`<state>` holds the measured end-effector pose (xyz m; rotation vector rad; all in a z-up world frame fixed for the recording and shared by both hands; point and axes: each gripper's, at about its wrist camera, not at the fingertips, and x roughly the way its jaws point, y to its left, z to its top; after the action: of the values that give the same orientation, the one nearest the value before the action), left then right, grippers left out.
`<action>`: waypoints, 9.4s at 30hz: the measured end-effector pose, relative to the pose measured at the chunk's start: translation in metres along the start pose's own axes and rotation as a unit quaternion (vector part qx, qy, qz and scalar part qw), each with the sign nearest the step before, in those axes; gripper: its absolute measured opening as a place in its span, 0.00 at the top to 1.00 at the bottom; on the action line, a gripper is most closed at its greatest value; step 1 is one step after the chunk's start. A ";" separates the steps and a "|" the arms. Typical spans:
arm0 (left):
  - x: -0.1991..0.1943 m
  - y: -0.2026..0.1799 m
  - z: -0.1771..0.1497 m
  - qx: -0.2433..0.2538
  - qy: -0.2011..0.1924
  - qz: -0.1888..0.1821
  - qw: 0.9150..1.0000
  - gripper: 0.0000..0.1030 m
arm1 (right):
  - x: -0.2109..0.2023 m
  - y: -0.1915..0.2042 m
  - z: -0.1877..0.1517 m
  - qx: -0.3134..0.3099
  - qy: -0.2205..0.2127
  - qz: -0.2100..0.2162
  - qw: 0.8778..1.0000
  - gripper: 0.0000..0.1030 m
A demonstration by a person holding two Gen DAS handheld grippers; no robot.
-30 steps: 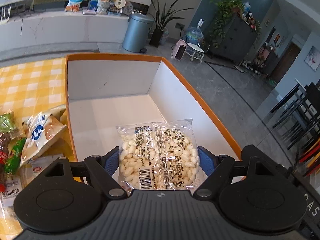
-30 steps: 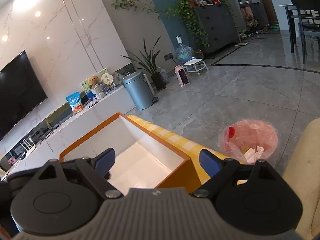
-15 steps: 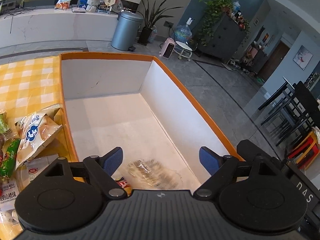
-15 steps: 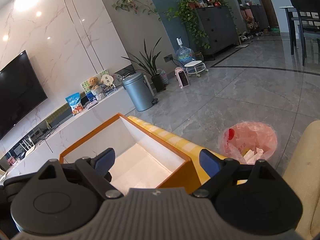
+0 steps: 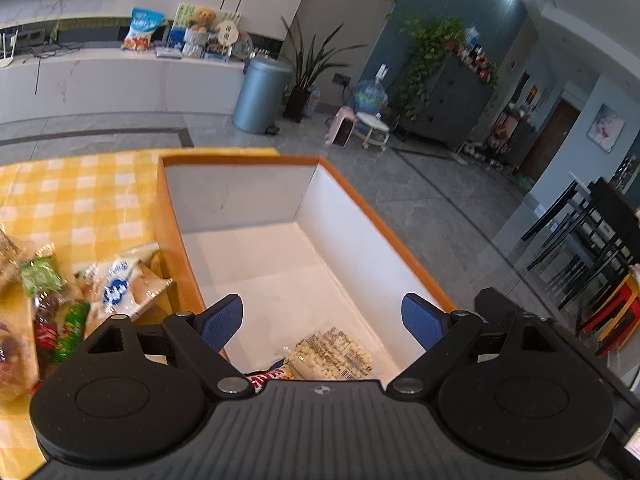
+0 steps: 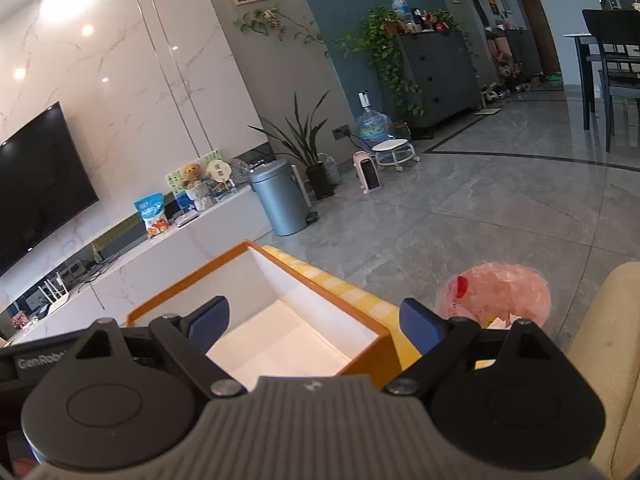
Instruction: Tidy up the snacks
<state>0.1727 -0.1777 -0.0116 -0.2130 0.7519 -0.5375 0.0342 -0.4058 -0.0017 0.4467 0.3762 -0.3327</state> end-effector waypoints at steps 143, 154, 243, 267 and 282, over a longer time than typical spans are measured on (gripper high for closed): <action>-0.198 0.210 -0.080 -0.159 -0.076 0.296 0.939 0.00 | 0.011 0.264 -0.171 -0.222 0.208 0.280 0.910 0.48; -0.161 0.155 -0.078 -0.091 -0.059 0.218 0.970 0.00 | -0.003 0.192 -0.083 -0.182 0.160 0.201 0.949 0.48; -0.051 0.079 -0.114 0.016 0.116 0.157 0.981 0.16 | 0.001 0.105 -0.049 -0.087 0.110 0.175 0.974 0.48; -0.031 0.079 -0.130 -0.001 0.067 0.202 0.977 0.36 | 0.001 0.109 -0.051 -0.099 0.107 0.169 0.975 0.47; -0.082 0.063 -0.072 -0.030 -0.023 0.167 0.985 0.36 | 0.010 0.089 -0.039 -0.024 0.100 0.141 0.985 0.48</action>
<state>0.0976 -0.0801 -0.0386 -0.1500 0.7417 -0.1910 0.0662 -0.3140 -0.0071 0.4814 0.5093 -0.0021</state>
